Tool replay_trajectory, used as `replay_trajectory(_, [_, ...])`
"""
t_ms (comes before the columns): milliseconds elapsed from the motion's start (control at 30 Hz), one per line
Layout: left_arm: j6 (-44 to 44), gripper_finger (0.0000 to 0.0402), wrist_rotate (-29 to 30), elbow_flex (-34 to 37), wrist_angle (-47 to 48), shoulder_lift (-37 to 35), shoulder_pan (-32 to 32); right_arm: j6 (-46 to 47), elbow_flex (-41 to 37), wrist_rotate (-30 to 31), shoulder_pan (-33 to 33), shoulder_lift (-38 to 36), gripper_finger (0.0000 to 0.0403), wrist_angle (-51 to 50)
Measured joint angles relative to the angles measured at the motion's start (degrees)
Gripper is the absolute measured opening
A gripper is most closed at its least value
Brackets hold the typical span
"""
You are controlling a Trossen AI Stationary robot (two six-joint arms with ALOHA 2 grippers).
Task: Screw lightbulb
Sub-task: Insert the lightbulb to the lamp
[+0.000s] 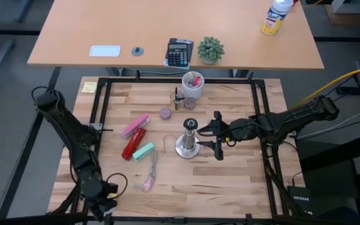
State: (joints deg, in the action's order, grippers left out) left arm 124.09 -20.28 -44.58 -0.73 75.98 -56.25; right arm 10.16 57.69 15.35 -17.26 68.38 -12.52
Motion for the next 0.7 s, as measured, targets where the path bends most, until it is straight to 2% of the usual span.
replay_trajectory(367, [-0.5, 0.0001, 1.4, -1.5, 1.0, 9.1, -2.7, 0.0, 0.0, 0.0, 0.0, 0.0, 0.0227, -0.1])
replay_trajectory(700, [-0.6, 0.0001, 5.7, -1.5, 11.8, 9.8, -2.7, 0.0, 0.0, 0.0, 0.0, 0.0, 0.0227, -0.1])
